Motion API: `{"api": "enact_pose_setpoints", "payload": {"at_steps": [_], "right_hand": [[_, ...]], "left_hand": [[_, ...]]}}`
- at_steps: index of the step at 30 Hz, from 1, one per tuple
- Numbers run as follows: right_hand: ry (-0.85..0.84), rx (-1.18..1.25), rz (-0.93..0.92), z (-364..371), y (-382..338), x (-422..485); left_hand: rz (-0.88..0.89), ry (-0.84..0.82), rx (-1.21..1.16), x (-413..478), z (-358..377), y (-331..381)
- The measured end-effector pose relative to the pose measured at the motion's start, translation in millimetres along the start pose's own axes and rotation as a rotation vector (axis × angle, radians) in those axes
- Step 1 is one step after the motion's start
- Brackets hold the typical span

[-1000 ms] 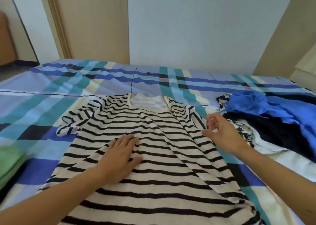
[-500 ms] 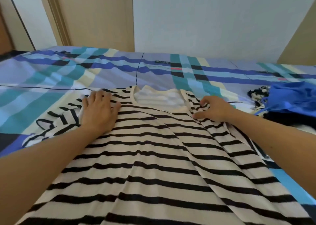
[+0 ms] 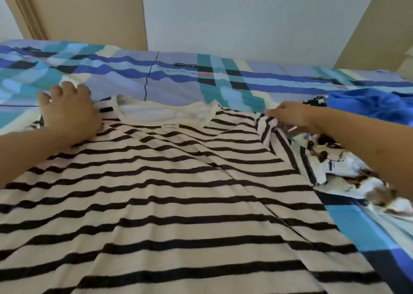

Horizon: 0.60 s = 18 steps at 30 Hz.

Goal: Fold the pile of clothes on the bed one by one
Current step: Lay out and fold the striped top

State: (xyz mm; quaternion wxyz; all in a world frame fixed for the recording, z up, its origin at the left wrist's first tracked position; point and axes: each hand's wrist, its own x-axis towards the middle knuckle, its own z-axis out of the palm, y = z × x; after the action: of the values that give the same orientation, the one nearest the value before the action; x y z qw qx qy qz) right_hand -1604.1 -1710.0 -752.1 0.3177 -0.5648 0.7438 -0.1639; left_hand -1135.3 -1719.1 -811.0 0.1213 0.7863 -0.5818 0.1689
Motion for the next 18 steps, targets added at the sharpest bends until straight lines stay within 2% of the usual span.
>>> {"api": "enact_pose_setpoints", "payload": {"at_steps": [3, 5, 7, 8, 11, 15, 18], "right_hand": [[-0.247, -0.066, 0.072, -14.0, 5.7, -24.5], [-0.325, -0.217, 0.071, -21.2, 11.2, -40.6], [-0.306, -0.329, 0.055, -23.9, 14.4, -50.4], [-0.285, -0.322, 0.055, -27.3, 16.5, -51.0], [-0.184, -0.095, 0.106, -44.1, 19.9, -50.8], [0.163, 0.071, 0.175, -80.5, 32.7, -54.3], [0.385, 0.260, 0.237, -96.9, 49.6, -52.5]], "left_hand": [[0.223, 0.054, -0.208, -42.8, -27.5, 54.3], [0.392, -0.046, -0.392, -83.0, -50.3, 102.2], [0.512, -0.166, -0.536, -121.6, -67.0, 148.0], [0.558, -0.208, -0.571, -137.9, -72.2, 168.3], [0.632, -0.312, -0.609, -167.9, -74.6, 210.4], [0.627, -0.376, -0.605, -175.9, -70.6, 229.1], [0.606, -0.319, -0.589, -178.1, -67.6, 231.1]]}}
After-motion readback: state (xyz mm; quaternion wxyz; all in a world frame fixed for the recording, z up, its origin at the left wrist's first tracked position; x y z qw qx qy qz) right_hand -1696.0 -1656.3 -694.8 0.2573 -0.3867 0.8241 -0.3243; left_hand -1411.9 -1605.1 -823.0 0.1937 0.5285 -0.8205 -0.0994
